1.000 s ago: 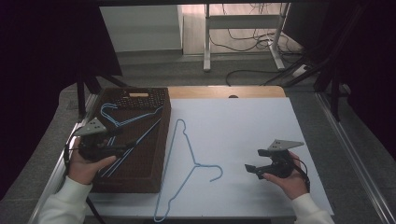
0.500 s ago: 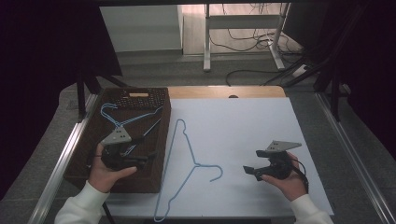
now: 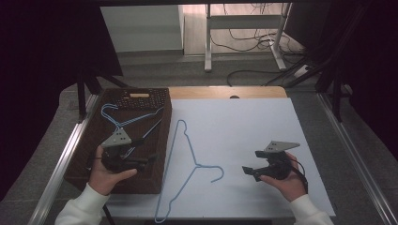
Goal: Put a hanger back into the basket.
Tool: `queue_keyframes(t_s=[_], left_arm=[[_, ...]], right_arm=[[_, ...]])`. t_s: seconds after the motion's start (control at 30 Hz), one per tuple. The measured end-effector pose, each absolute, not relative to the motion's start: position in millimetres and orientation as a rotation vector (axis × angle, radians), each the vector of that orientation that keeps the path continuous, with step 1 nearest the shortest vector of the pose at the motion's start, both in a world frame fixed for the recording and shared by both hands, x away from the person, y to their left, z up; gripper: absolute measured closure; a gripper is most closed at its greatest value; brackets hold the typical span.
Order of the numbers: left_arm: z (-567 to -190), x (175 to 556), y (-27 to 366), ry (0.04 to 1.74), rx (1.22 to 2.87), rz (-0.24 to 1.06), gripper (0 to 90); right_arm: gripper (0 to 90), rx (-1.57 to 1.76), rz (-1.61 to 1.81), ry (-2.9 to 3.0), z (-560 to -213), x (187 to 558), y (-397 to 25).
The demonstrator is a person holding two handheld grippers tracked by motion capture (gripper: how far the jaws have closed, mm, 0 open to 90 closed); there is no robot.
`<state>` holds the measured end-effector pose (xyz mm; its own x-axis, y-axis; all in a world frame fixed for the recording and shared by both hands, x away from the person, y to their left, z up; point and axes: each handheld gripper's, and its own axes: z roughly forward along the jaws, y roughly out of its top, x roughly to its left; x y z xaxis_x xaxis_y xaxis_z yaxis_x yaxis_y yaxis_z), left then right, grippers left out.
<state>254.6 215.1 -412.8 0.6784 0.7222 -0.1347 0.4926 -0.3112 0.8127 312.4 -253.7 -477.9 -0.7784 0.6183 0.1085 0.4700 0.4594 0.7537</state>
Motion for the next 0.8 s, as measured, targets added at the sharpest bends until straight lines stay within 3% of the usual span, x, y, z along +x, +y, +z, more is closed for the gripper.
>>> queue_keyframes(t_s=[0.33,0.53,0.8], left_arm=[[-412,251,210,0.917,1.987,0.314,20.7],[-413,251,210,0.918,1.987,0.313,20.8],[-413,251,208,0.907,1.997,0.314,20.7]], right_arm=[[21.2,0.959,1.223,2.531,-475,310,-247],[29.4,0.953,1.221,2.567,-476,312,-237],[39.0,0.860,1.242,2.662,-475,324,-183]])
